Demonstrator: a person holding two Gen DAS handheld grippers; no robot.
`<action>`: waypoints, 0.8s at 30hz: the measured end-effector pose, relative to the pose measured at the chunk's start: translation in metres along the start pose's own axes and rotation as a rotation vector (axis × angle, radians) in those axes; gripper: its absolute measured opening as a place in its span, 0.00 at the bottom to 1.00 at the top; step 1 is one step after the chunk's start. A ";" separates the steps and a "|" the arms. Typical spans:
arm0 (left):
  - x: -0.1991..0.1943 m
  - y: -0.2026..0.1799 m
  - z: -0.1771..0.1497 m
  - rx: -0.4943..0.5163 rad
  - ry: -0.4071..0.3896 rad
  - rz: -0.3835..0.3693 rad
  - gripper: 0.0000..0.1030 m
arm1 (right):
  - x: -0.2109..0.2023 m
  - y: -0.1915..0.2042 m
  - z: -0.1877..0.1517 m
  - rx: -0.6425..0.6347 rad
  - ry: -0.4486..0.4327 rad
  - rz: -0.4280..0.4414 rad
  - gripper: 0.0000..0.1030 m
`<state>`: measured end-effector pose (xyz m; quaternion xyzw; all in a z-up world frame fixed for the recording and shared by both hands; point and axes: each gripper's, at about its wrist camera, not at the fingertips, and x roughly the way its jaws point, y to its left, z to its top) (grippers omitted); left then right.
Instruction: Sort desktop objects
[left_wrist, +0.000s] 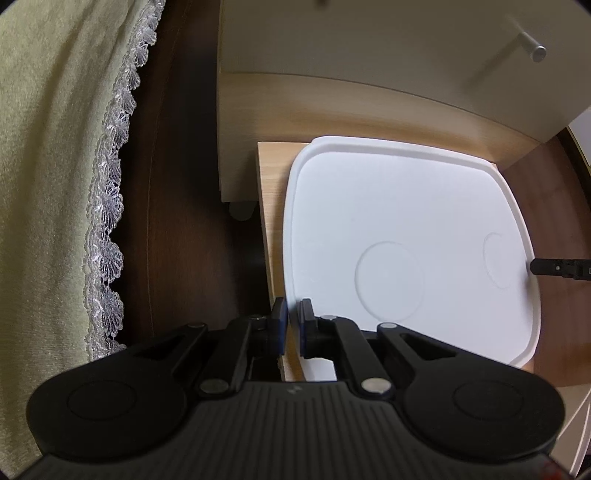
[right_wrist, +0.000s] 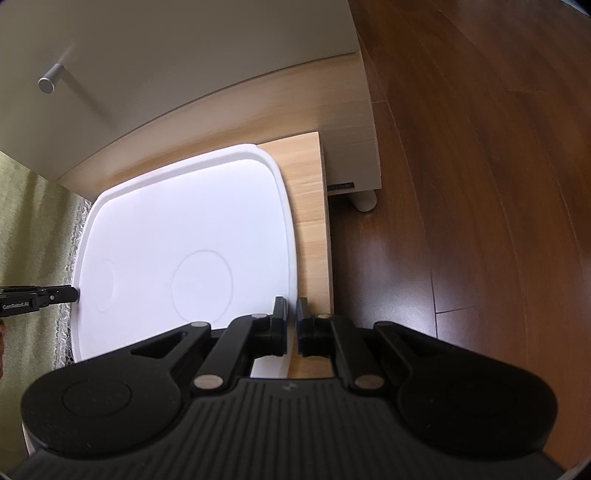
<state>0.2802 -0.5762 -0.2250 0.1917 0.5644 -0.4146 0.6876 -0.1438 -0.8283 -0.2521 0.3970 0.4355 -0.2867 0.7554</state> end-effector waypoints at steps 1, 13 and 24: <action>-0.002 -0.001 0.000 0.004 0.000 0.002 0.03 | -0.001 0.000 0.000 0.003 0.001 0.000 0.05; -0.026 -0.015 0.002 0.037 -0.015 -0.002 0.04 | -0.028 0.002 0.000 0.019 -0.021 0.005 0.05; -0.044 -0.024 -0.002 0.053 -0.027 0.003 0.04 | -0.055 0.006 -0.002 0.026 -0.037 0.004 0.05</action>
